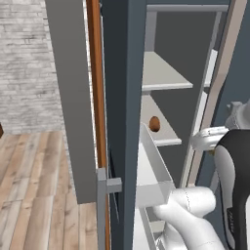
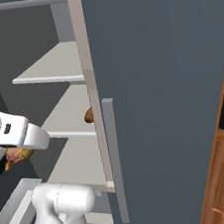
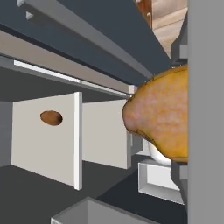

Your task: Take the kiwi, potato, and chicken drumstick from the freezer and place them in the bowl on the counter.

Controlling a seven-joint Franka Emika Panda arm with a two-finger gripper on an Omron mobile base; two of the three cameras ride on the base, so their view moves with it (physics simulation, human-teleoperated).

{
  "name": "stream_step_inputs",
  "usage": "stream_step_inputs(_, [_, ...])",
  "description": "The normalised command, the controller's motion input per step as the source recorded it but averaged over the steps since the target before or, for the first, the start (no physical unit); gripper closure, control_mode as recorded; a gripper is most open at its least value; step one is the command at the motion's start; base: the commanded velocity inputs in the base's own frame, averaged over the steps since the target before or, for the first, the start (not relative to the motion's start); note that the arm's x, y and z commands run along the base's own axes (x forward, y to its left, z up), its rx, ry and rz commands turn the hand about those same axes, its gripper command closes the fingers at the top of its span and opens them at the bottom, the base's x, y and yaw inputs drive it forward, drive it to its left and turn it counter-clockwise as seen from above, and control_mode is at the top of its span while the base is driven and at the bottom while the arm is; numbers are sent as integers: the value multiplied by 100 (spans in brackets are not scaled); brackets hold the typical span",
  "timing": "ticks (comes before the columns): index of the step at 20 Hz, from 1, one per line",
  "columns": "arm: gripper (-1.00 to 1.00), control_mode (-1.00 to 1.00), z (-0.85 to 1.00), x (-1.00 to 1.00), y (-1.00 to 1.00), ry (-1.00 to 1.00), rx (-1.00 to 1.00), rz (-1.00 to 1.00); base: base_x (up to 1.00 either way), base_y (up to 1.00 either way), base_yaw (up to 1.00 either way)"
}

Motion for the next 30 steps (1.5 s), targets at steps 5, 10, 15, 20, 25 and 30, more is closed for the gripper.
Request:
stream_step_inputs(5, [100,100,0,0,0,0,0,0,-99,-81,8])
stream_step_inputs(10, [100,100,0,0,0,0,0,0,-97,-55,36])
stream_step_inputs(15, [100,100,0,0,0,0,0,0,-41,24,94])
stream_step_inputs(20, [100,100,0,0,0,0,0,0,-30,45,99])
stream_step_inputs(25, [100,100,0,0,0,0,0,0,11,74,76])
stream_step_inputs(30, [100,100,0,0,0,0,0,0,98,100,20])
